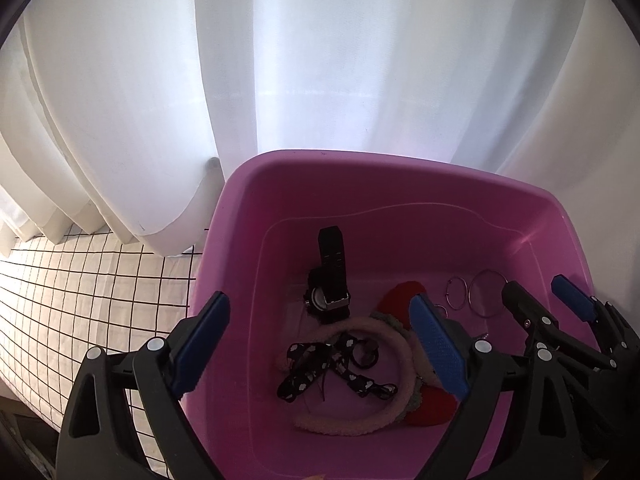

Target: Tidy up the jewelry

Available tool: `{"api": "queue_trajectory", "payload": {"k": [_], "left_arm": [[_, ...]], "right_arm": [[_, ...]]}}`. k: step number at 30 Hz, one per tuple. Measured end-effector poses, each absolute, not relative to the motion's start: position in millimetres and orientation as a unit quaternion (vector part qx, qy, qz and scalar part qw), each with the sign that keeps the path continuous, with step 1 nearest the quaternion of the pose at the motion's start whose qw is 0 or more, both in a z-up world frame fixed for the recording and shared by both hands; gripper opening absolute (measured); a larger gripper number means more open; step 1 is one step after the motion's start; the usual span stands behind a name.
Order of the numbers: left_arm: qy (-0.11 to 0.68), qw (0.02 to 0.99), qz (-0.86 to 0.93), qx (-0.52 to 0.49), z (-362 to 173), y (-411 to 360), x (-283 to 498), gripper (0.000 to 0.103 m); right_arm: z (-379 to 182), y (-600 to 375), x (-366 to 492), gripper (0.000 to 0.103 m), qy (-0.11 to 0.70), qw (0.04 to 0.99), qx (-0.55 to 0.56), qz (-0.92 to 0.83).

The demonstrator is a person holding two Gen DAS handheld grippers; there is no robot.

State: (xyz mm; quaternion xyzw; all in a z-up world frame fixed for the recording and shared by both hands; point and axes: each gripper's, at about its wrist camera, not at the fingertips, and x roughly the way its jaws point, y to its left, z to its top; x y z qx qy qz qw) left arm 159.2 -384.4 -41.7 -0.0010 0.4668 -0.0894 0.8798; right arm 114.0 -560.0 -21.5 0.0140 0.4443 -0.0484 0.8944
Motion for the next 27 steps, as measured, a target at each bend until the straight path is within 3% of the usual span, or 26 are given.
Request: {"api": "queue_trajectory", "payload": {"k": [27], "left_arm": [[0.457,0.885,-0.087,0.024,-35.5,-386.4,153.8,0.090]], "right_arm": [[-20.8,-560.6,114.1,0.072,0.443,0.895,0.002,-0.050]]}}
